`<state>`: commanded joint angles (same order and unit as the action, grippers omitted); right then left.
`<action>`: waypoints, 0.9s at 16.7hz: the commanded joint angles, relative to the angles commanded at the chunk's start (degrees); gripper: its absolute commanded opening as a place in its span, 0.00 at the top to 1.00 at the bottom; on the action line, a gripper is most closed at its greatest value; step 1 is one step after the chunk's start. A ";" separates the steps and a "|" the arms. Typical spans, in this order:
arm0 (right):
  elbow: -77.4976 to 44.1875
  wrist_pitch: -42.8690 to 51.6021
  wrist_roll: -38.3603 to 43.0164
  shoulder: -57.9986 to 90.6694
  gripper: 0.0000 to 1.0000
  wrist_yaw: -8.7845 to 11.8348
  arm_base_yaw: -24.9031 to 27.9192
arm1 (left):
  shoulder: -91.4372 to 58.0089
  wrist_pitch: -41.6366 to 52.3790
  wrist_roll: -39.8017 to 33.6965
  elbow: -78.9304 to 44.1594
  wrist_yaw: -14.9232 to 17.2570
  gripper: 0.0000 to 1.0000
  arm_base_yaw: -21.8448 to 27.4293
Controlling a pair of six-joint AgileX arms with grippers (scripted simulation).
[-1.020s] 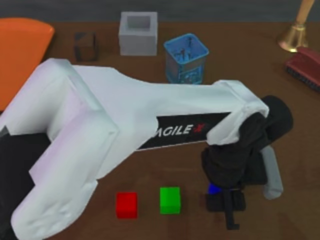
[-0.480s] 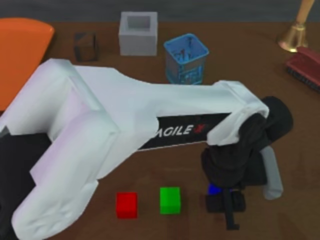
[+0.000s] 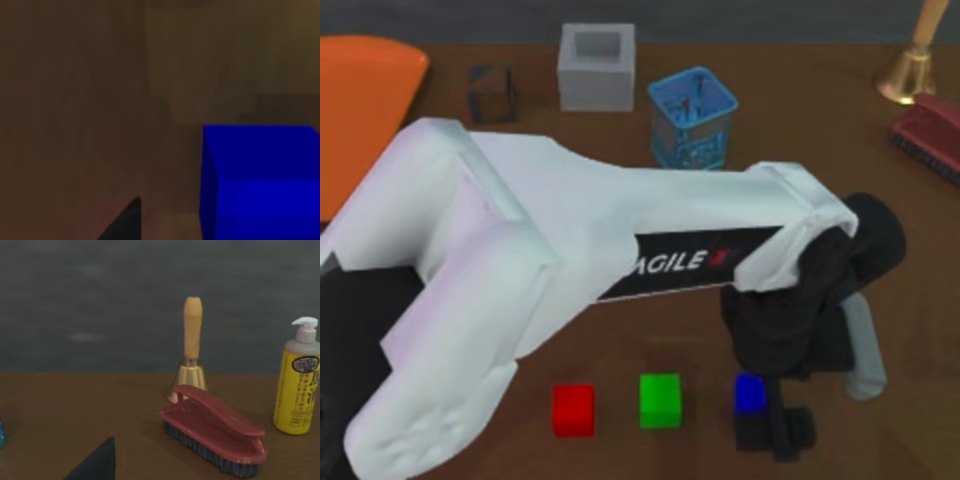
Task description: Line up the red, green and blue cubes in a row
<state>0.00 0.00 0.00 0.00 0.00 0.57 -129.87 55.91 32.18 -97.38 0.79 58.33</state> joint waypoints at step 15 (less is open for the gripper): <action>0.00 0.00 0.00 0.00 0.00 0.00 0.00 | 3.54 12.71 -0.04 -8.82 0.02 0.00 -1.14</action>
<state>0.00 0.00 0.00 0.00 0.00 0.57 -126.33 68.62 32.14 -106.19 0.82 57.19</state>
